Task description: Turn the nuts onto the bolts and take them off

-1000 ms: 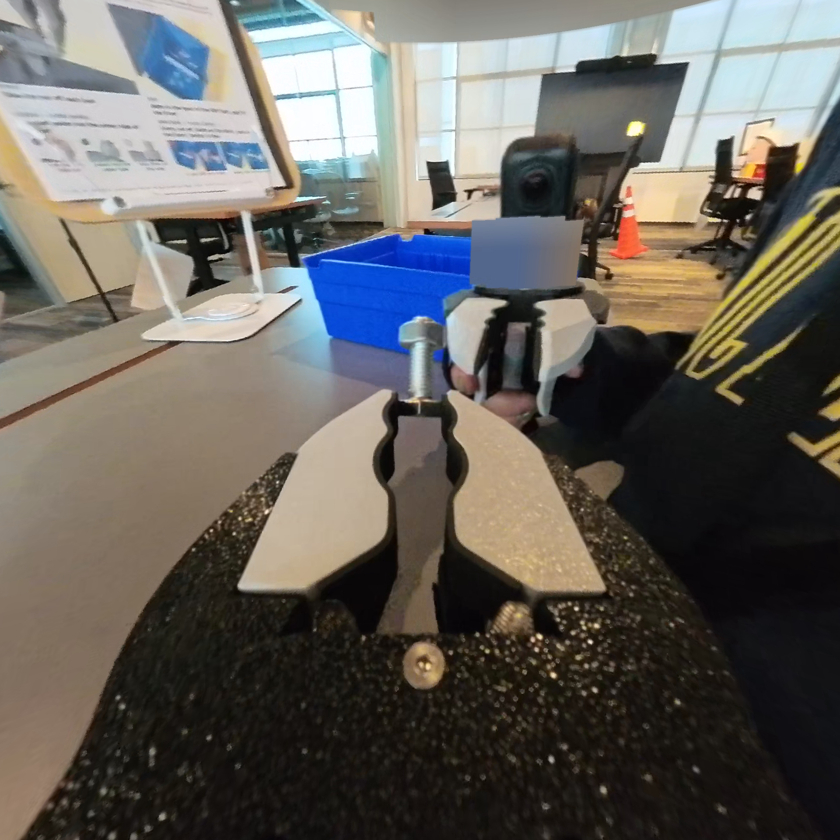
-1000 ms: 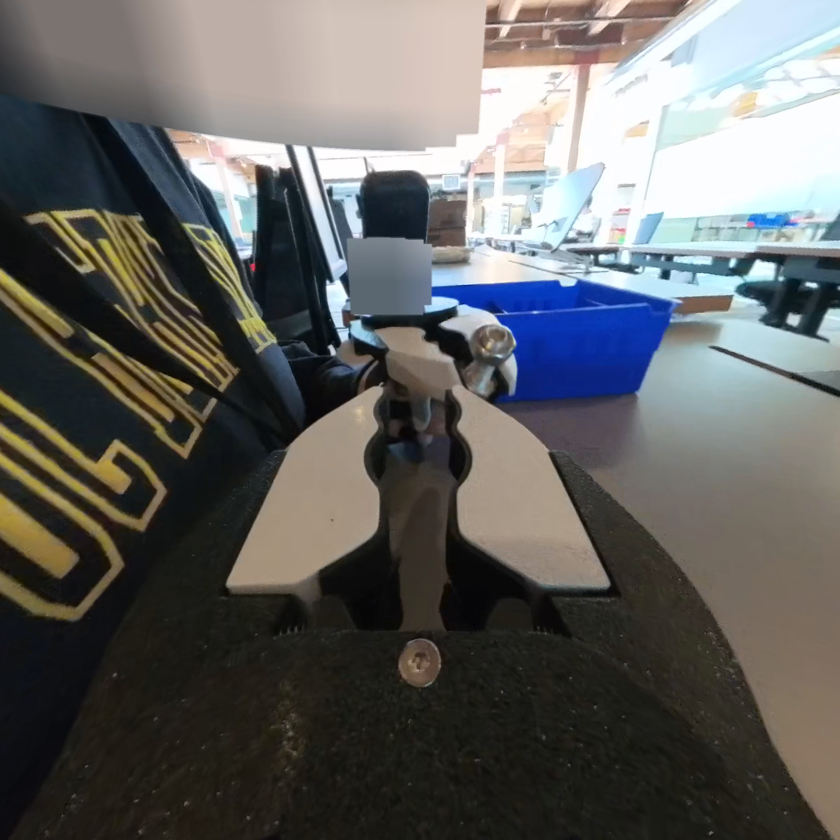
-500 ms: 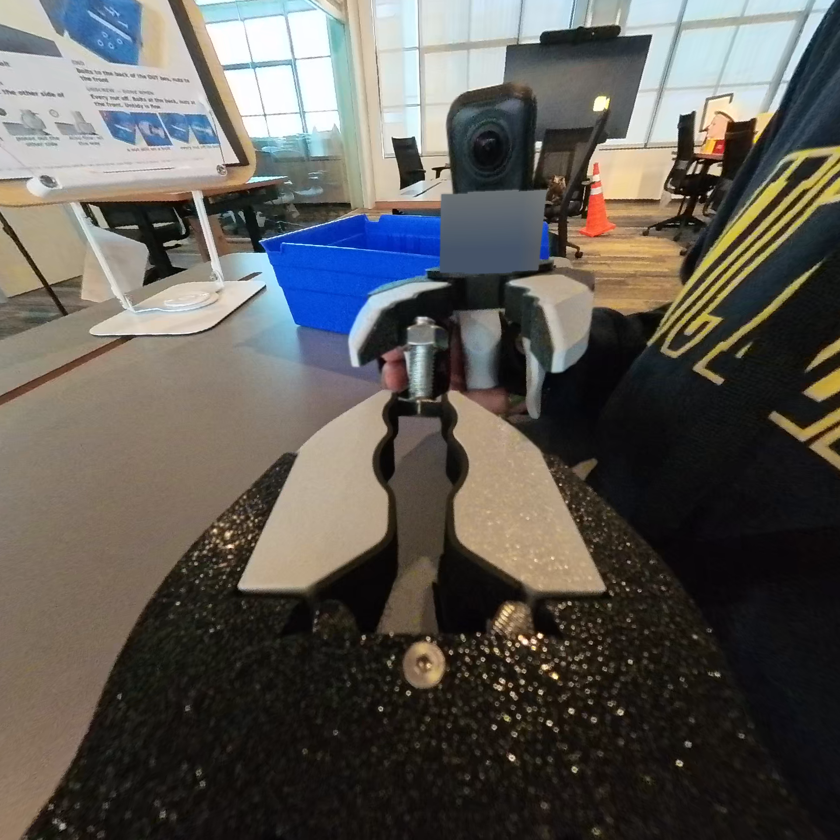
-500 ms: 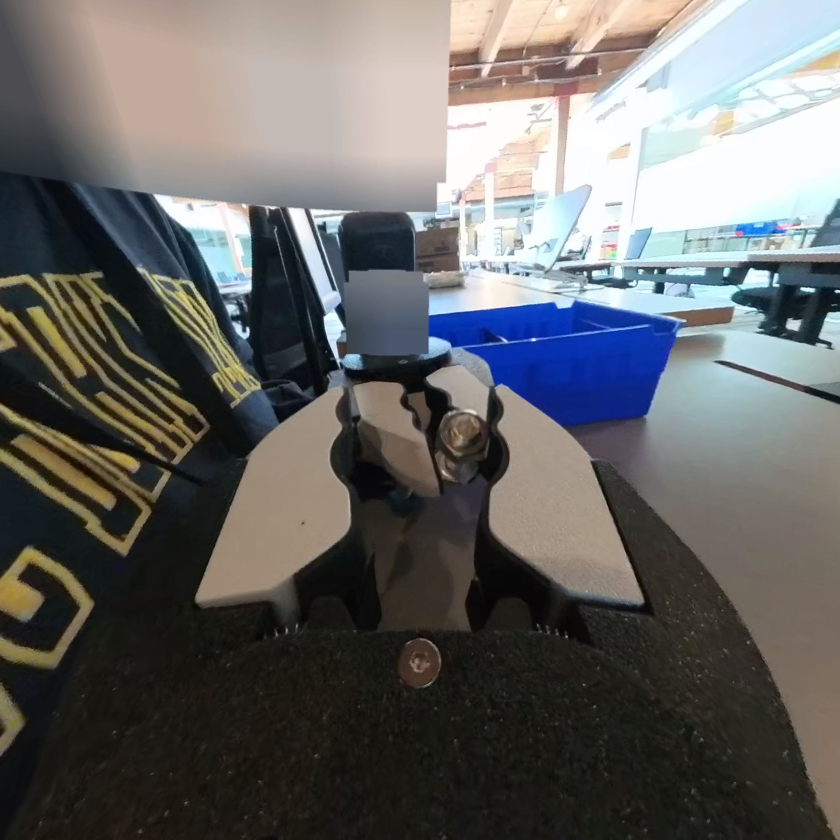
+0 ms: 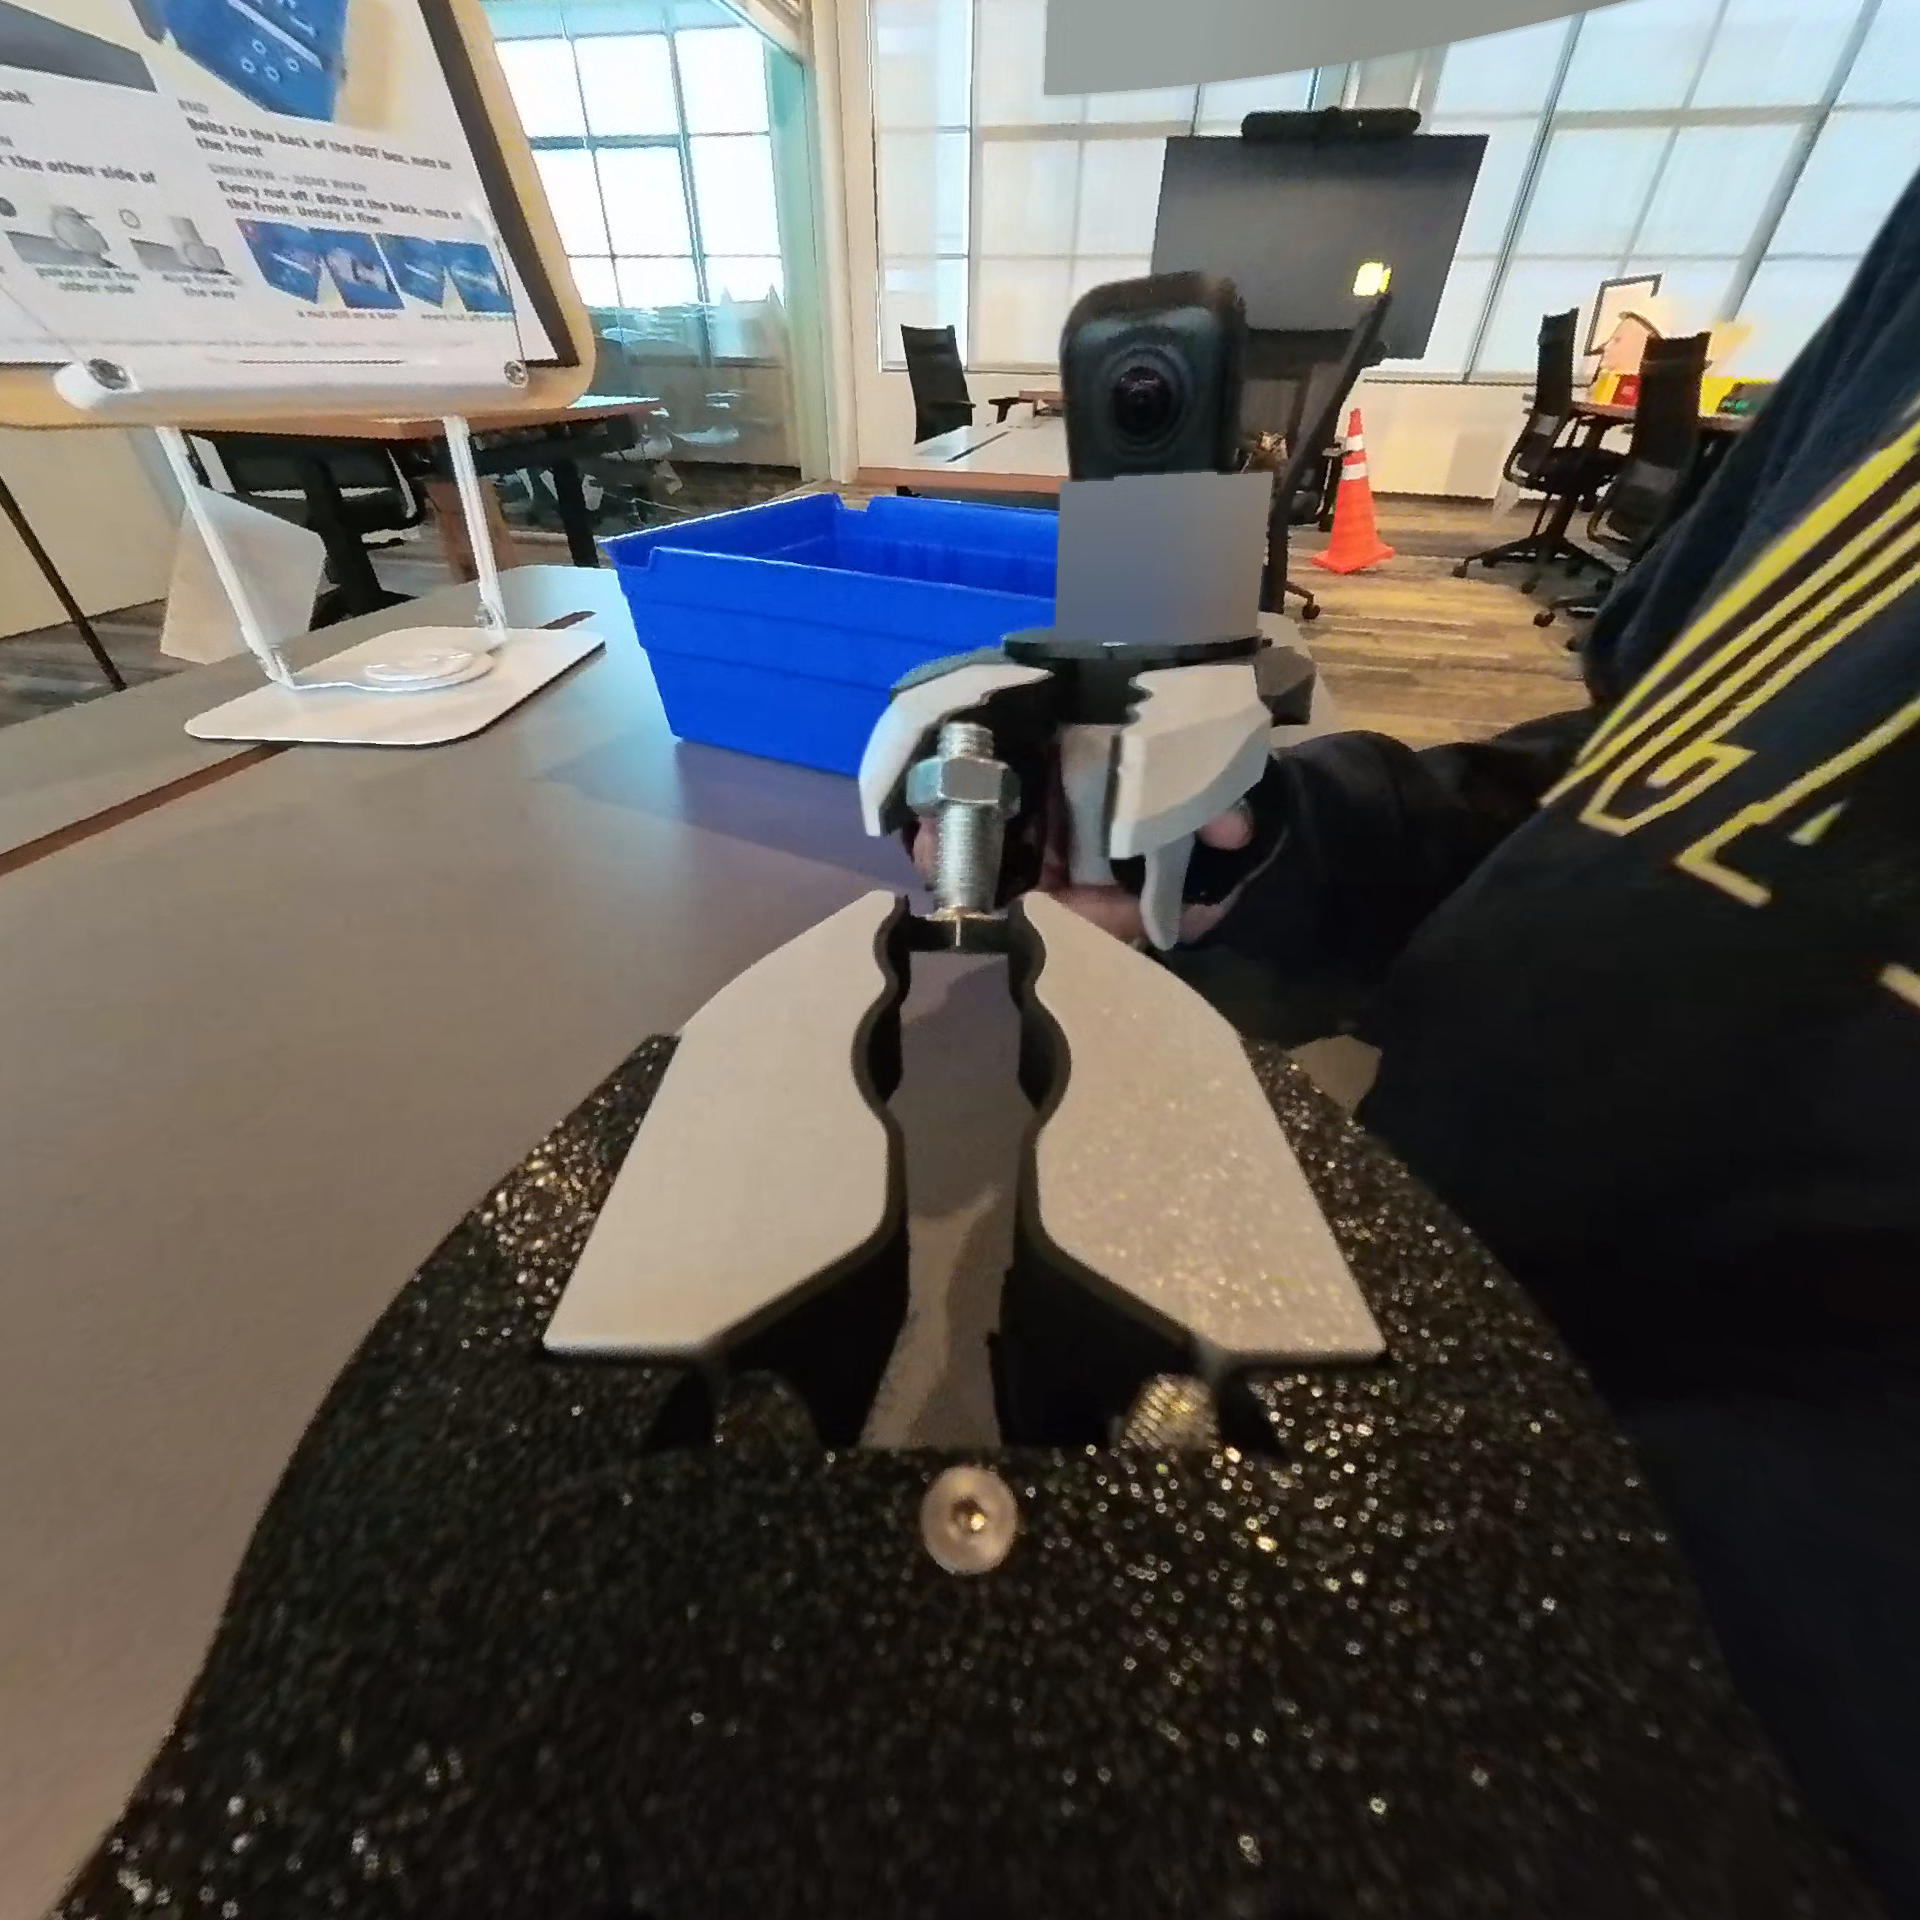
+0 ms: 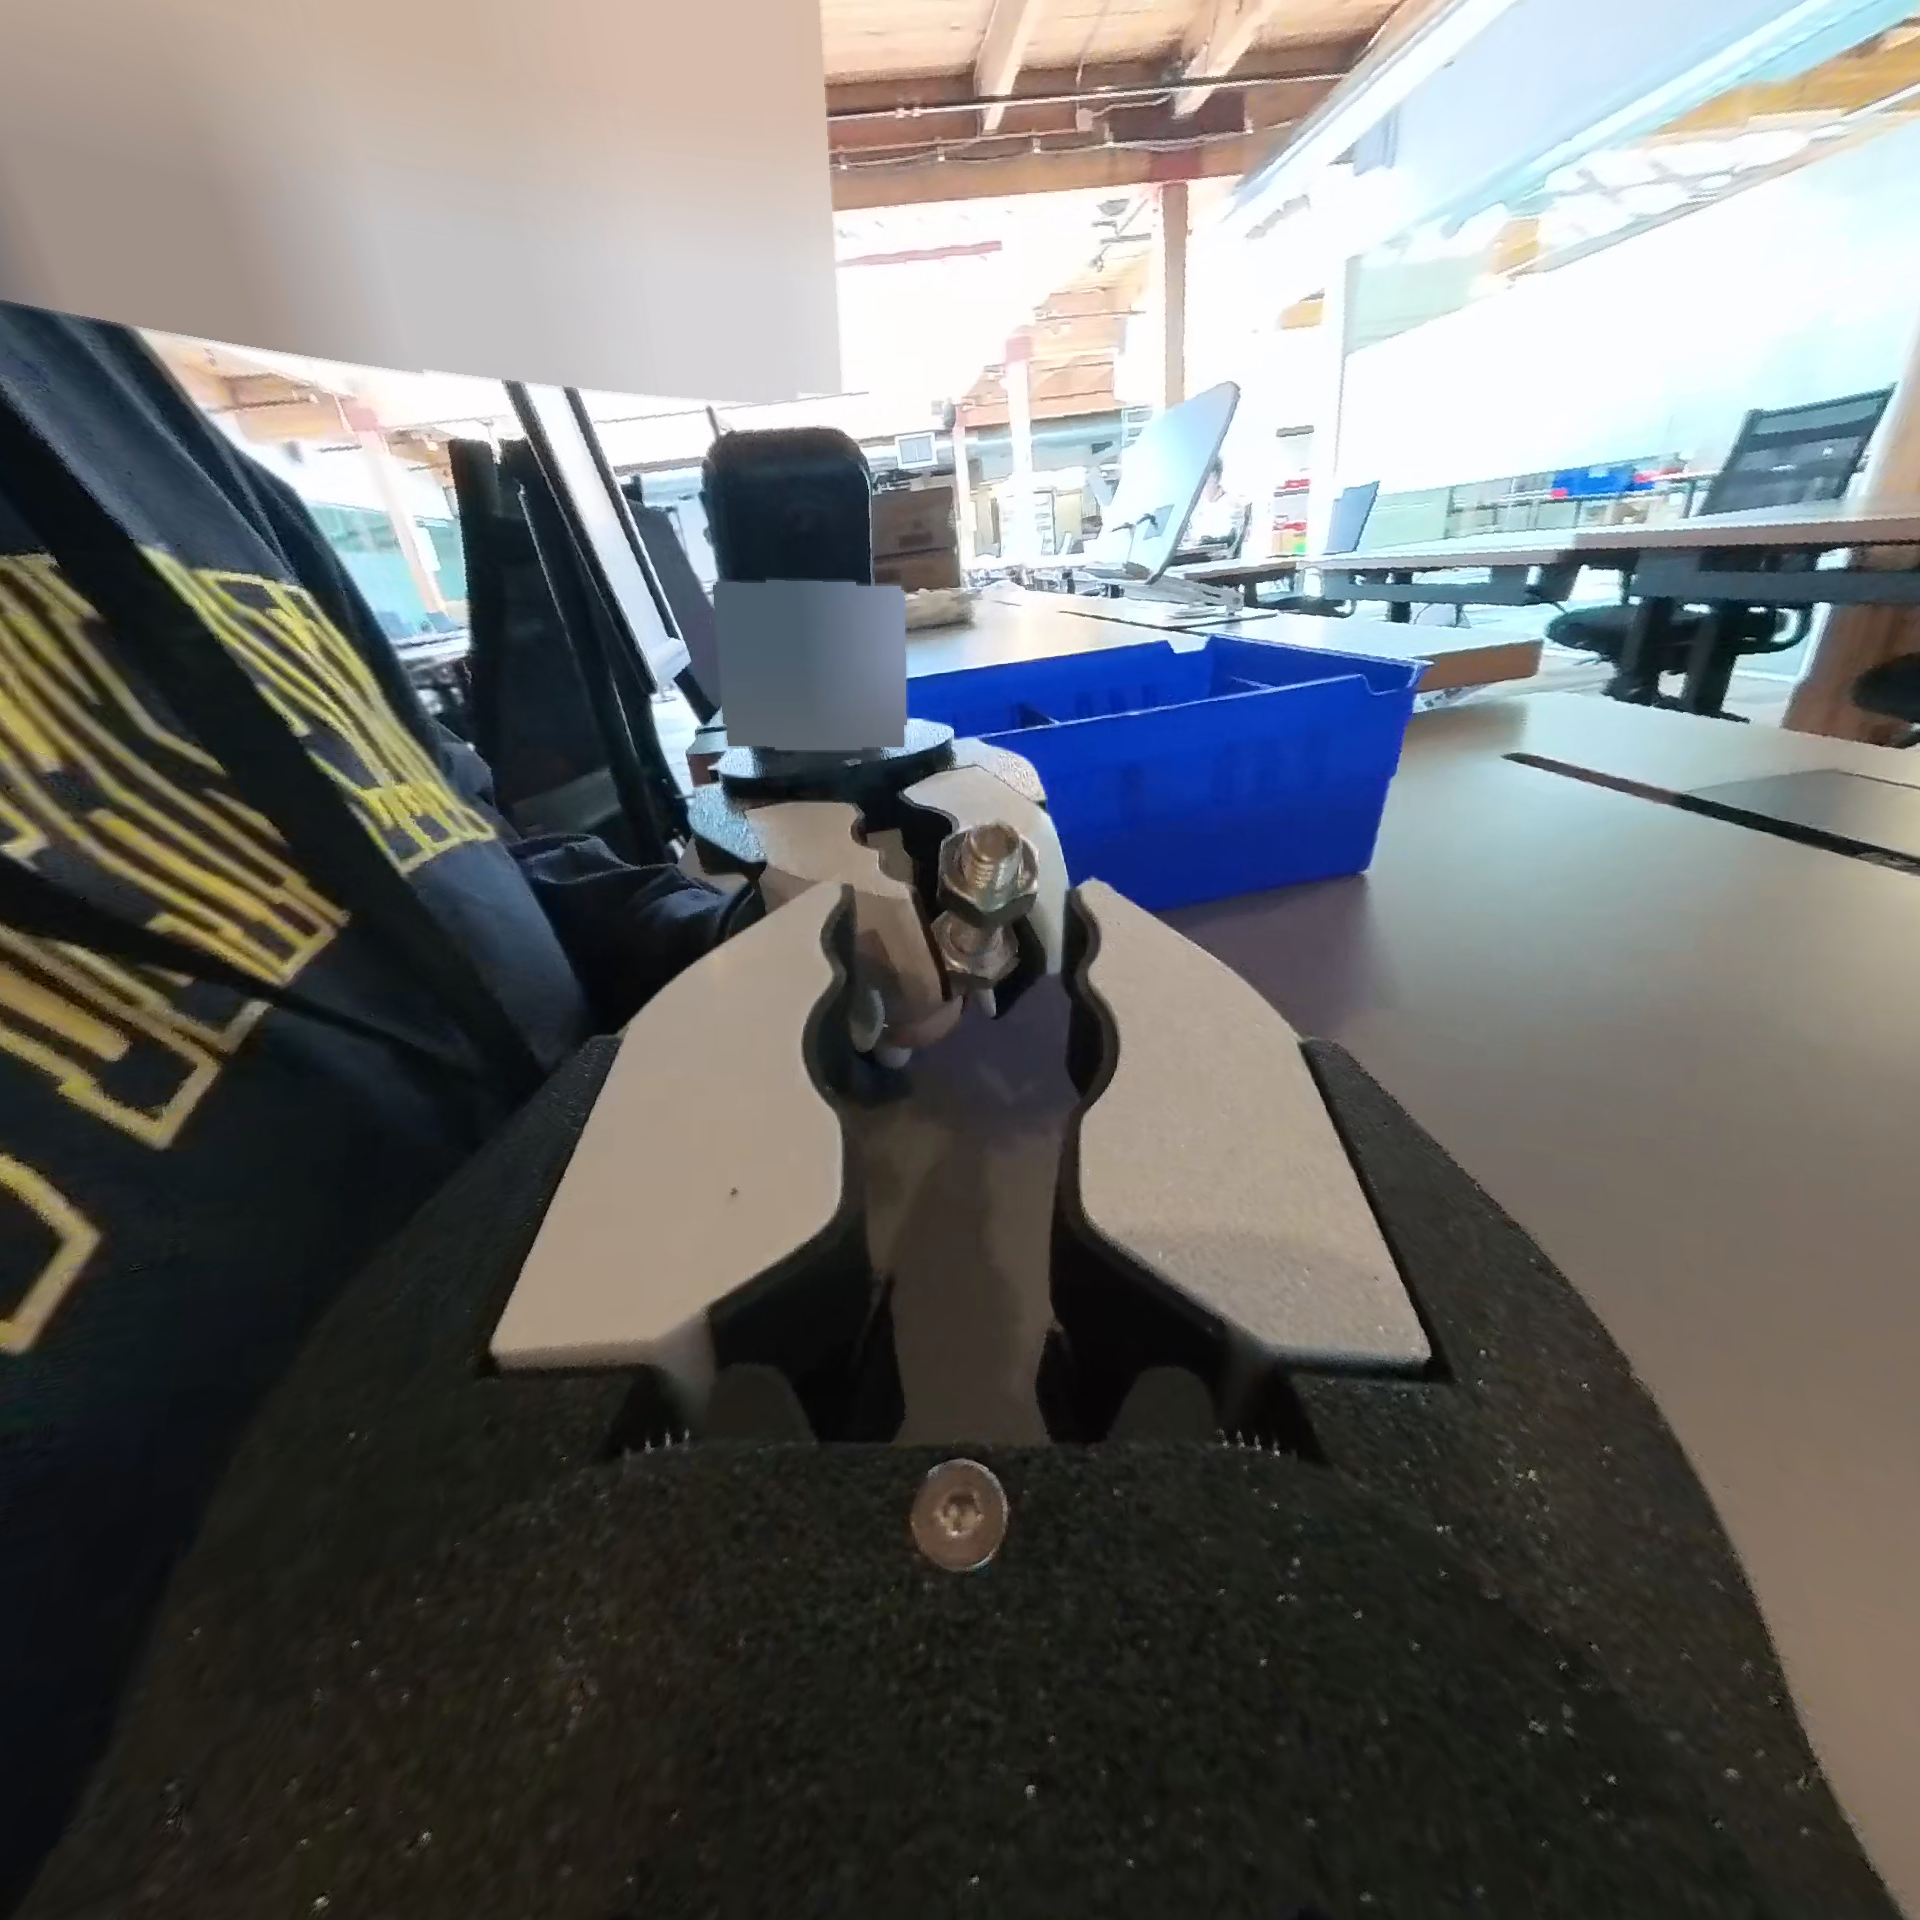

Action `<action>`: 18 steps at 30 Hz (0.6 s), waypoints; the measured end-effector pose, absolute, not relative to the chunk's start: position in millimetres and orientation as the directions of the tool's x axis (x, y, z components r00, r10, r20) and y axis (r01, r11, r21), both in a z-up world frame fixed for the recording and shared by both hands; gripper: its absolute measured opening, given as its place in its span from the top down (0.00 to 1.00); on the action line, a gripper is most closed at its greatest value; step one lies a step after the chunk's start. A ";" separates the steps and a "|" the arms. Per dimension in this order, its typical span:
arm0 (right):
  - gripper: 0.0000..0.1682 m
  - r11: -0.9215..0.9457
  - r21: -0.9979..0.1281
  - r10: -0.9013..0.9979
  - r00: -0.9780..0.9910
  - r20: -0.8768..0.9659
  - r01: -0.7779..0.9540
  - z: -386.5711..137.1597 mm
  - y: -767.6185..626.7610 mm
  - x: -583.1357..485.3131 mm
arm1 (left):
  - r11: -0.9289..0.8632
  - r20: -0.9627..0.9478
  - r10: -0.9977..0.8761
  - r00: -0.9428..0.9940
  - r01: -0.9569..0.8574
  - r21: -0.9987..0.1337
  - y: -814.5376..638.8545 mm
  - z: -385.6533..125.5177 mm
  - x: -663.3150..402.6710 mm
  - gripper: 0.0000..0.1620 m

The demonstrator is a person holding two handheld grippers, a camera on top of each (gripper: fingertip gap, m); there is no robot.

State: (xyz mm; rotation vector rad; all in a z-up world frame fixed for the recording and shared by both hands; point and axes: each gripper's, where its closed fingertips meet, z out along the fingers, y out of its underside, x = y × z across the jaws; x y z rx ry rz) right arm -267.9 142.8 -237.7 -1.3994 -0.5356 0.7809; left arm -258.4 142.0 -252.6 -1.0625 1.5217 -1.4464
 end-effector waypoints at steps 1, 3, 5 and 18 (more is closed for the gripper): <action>0.79 -0.006 -0.986 0.755 0.646 -0.115 -0.168 -237.4 143.1 -269.5 | 0.018 0.006 -0.933 -0.359 -0.063 -0.998 141.1 -253.1 -258.3 0.89; 0.81 -0.012 -0.986 0.760 0.640 -0.118 -0.168 -237.6 142.7 -272.9 | 0.046 -0.017 -0.929 -0.369 -0.070 -0.996 137.1 -255.0 -257.8 0.89; 0.88 -0.006 -0.989 0.743 0.661 -0.101 -0.145 -238.5 144.0 -272.9 | 0.076 -0.042 -0.922 -0.385 -0.075 -0.994 131.9 -257.1 -257.6 0.89; 0.89 0.086 -0.967 0.522 0.816 0.249 0.241 -196.3 95.4 -240.6 | 0.160 -0.146 -0.951 -0.273 -0.032 -0.987 135.8 -252.1 -252.4 0.49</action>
